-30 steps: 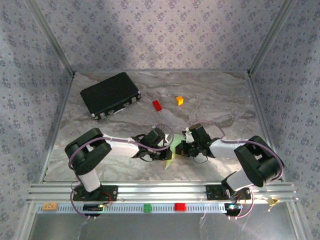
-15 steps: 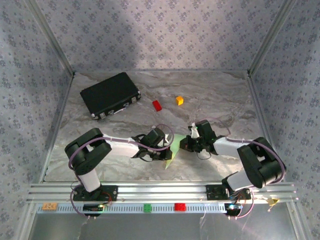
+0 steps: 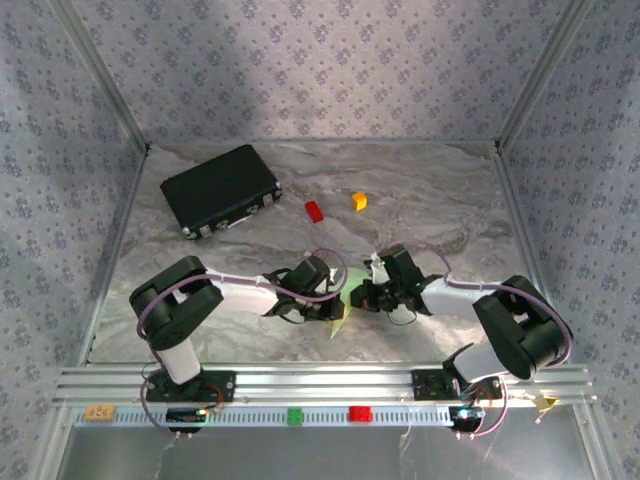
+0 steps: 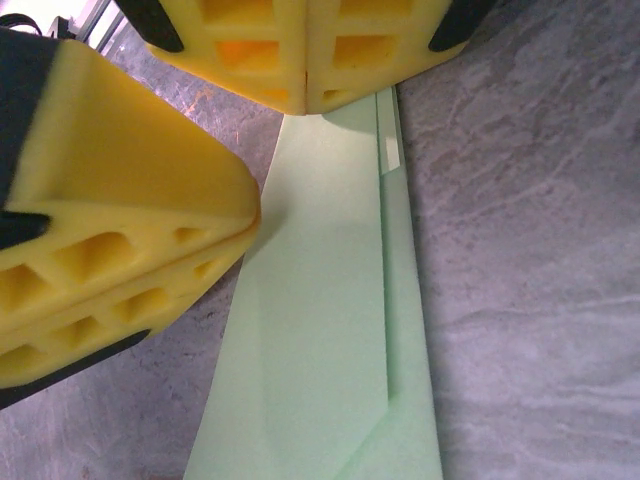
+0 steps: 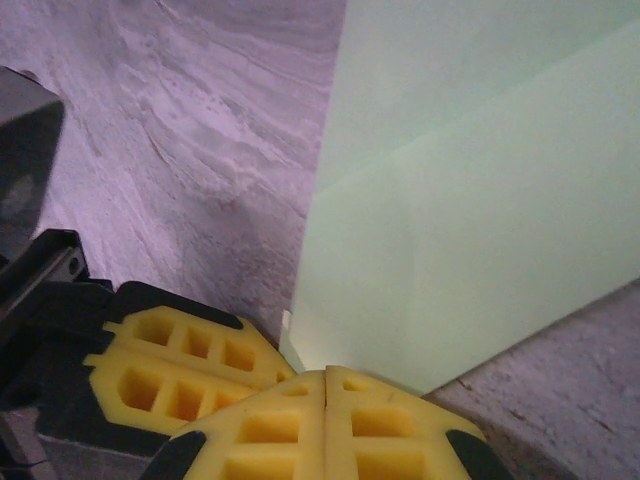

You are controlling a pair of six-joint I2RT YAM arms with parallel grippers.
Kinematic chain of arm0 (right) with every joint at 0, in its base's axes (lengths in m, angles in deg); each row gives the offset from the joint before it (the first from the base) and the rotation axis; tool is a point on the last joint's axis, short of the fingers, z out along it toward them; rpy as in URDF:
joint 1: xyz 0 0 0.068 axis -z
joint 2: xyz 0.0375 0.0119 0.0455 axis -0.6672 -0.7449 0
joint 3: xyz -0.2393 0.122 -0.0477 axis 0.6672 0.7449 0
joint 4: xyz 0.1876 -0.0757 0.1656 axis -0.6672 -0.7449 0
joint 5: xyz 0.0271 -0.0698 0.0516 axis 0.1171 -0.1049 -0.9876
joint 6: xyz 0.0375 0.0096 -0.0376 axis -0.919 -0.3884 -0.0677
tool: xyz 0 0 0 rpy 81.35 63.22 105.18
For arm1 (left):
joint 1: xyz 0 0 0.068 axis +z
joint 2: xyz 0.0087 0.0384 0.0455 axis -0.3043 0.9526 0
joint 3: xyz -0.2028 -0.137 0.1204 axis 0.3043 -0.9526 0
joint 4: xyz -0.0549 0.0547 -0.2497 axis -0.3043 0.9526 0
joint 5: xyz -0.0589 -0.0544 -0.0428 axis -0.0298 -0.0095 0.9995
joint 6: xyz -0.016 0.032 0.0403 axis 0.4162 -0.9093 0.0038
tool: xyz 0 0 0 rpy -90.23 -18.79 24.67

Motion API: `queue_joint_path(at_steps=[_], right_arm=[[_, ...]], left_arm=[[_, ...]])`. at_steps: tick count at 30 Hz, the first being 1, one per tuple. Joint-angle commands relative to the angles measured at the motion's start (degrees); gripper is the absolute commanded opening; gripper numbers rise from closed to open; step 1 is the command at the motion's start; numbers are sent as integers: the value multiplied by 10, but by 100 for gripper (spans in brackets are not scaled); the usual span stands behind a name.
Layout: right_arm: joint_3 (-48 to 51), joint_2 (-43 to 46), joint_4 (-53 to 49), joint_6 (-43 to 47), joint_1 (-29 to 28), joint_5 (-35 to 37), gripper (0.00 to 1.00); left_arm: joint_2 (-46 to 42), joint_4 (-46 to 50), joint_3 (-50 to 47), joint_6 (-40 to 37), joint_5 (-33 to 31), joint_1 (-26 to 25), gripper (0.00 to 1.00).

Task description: Fold a paper plane with a square sheet of paper (pick it up from the middle)

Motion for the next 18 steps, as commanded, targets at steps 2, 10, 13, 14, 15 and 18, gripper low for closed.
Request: queue_joint_path(at_steps=[2,10,13,14,15,18], right_arm=[[7,-15,-10,6,-4,-10,3],[-9,-28,-69,29,-3,37,3],[-3,-27,-60,26,9,50,3],[-3,-24,-53,23,13,48,3],[-4,-22,-50,25,18,48,3],[-13,-26,-50,29,41,47,3]], left_arm=[[6,47,-17,3,-24,1,0],[3,49,-20,2,-26,1,0],[4,47,-21,2,-25,1,0],[5,47,-21,2,-25,1,0],[5,47,-21,1,-25,1,0],[7,46,-20,2,-24,1,0]])
